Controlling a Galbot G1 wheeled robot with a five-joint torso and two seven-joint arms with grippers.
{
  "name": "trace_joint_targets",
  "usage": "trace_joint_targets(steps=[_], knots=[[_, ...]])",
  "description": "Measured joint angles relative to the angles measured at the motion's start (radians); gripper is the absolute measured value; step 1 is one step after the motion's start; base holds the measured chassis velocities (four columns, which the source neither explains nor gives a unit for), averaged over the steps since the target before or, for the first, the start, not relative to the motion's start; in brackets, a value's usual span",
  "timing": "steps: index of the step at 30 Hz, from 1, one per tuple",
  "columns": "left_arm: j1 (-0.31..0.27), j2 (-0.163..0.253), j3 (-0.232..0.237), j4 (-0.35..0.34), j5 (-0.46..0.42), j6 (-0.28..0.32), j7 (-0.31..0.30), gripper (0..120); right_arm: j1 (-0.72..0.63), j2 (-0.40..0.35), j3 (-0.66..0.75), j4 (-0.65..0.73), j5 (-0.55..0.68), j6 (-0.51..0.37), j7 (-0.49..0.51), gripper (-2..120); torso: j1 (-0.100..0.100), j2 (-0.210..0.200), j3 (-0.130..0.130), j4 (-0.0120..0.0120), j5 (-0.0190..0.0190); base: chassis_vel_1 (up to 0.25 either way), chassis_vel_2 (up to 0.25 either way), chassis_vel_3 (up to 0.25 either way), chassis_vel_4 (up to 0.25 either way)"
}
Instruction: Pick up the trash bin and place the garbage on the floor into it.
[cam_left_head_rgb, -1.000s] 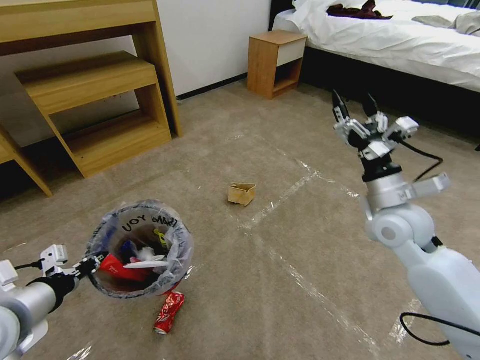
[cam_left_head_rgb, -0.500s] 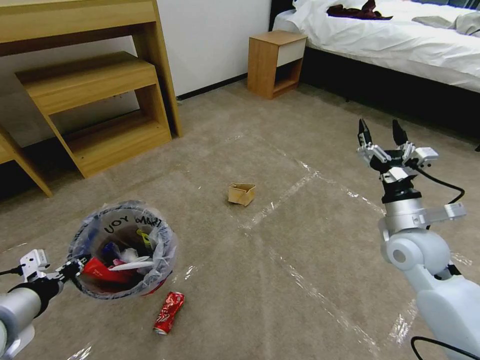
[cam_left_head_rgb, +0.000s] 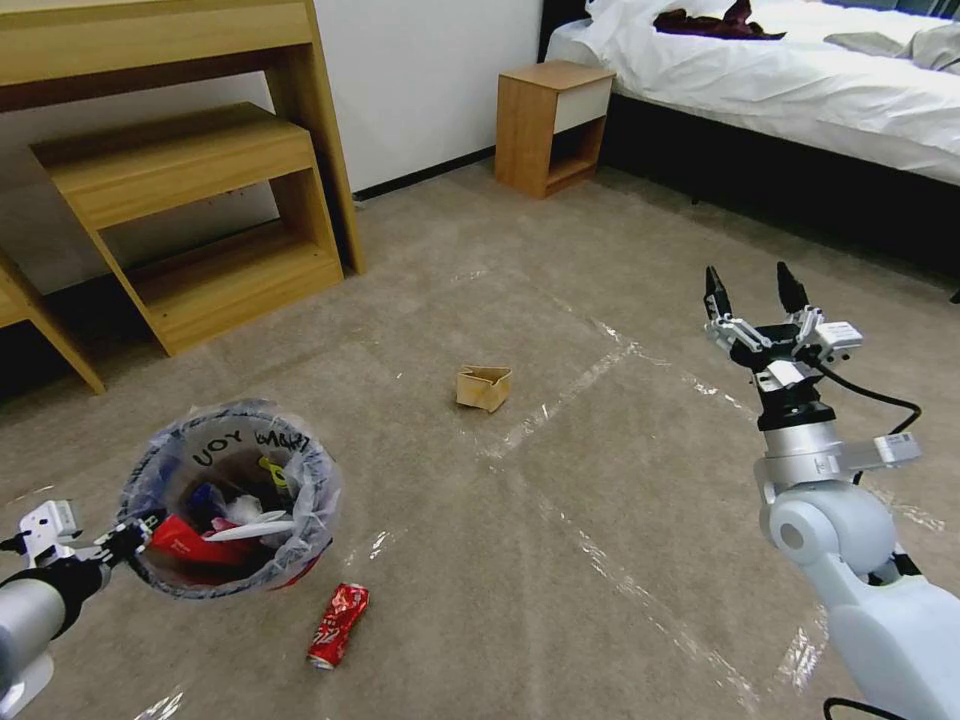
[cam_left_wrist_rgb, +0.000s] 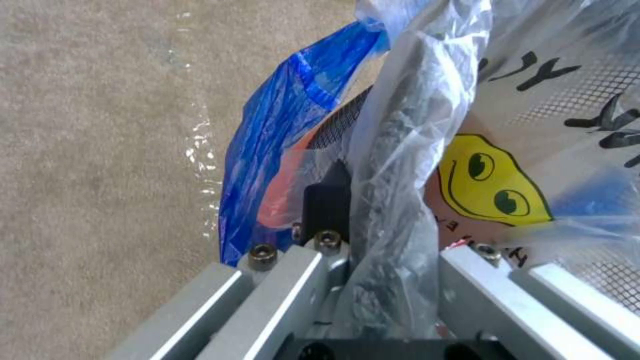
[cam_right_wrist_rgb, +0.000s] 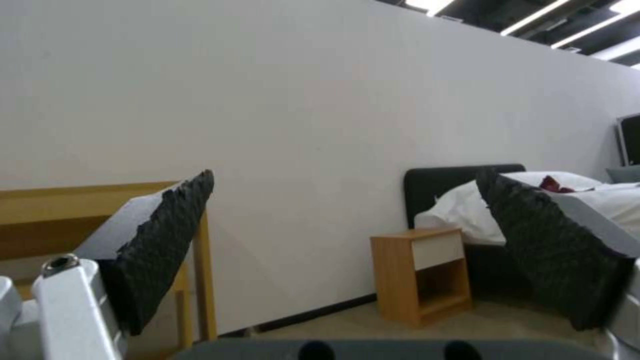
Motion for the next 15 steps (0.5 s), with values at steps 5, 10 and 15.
trace_joint_targets(steps=[5,10,15], knots=[[-0.007,-0.003,-0.003,0.003,0.001,0.0,0.0,0,-0.016,0.017,0.009,0.0,-0.017,-0.001,-0.001,98,0.0,0.0,0.0,0.0,0.0,0.0,0.0,0.0,0.0],[-0.012,-0.004,-0.002,0.008,0.003,-0.001,0.002,0,-0.037,0.035,0.013,-0.002,-0.035,-0.004,-0.016,98,0.0,0.0,0.0,0.0,0.0,0.0,0.0,0.0,0.0],[-0.018,-0.004,-0.002,0.011,0.004,-0.002,0.003,0,-0.045,0.048,0.012,-0.008,-0.051,-0.005,-0.024,99,0.0,0.0,0.0,0.0,0.0,0.0,0.0,0.0,0.0]])
